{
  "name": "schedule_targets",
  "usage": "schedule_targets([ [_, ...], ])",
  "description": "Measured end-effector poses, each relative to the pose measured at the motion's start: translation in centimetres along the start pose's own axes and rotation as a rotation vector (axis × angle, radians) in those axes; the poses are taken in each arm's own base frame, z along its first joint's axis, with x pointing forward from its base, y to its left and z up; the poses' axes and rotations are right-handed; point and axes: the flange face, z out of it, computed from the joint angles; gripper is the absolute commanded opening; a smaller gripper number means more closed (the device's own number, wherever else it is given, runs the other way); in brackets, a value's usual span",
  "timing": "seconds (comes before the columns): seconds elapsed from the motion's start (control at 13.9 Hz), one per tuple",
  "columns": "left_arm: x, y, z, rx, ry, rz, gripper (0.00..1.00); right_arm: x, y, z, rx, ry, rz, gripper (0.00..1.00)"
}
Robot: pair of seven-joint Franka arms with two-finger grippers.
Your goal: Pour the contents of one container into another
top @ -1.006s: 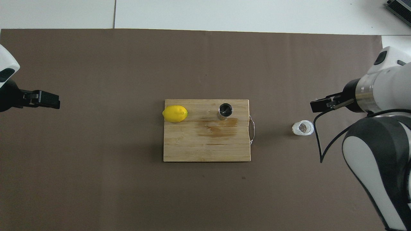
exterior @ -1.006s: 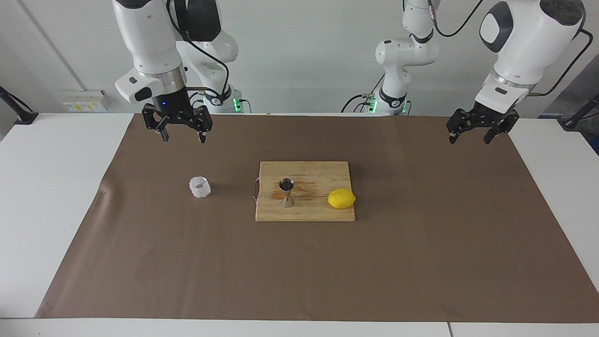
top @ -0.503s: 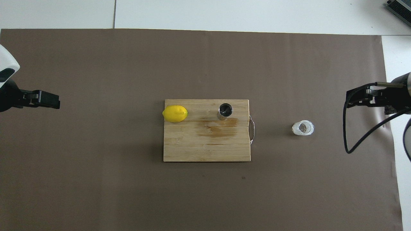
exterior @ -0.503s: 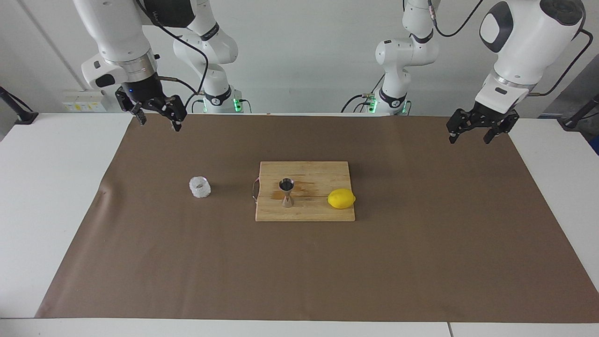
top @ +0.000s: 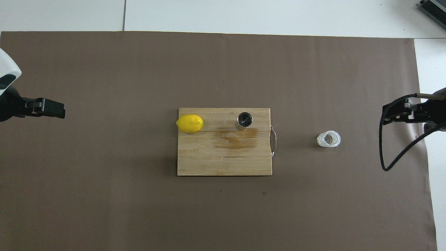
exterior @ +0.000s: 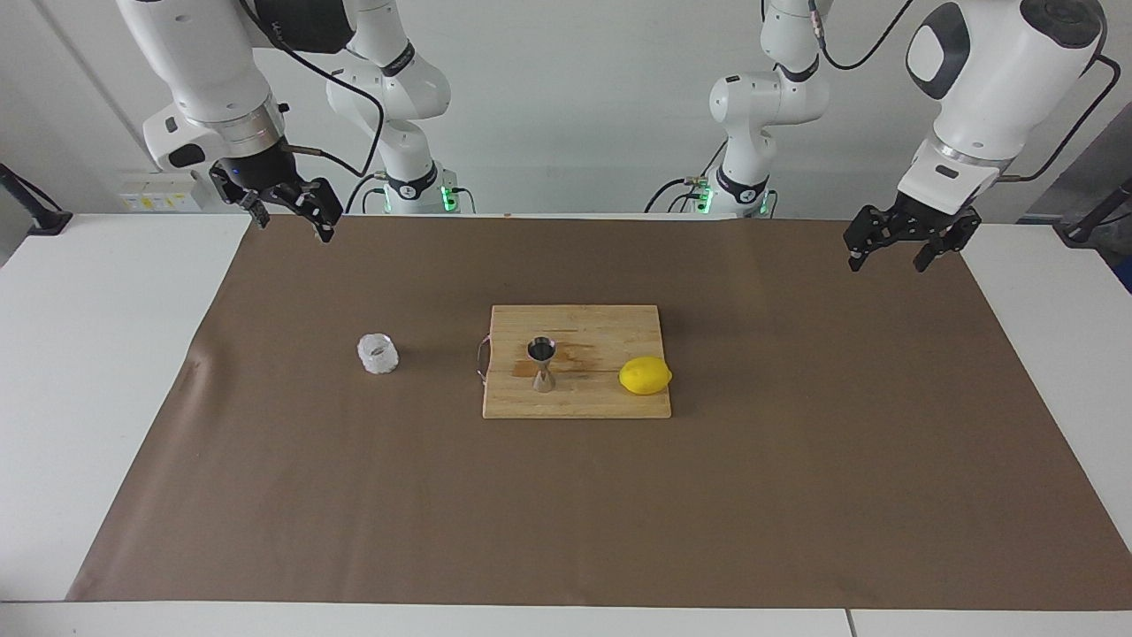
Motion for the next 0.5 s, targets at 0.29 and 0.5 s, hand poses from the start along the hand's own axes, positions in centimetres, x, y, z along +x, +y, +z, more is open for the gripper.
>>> schedule_targets([
  [0.29,0.0,0.0,0.0,0.0,0.0,0.0,1.0,0.02,0.08,0.01,0.001,-0.001,0.002,1.0],
  [0.5,0.0,0.0,0.0,0.0,0.0,0.0,1.0,0.06,0.24,0.02,0.014,-0.004,0.006,1.0],
])
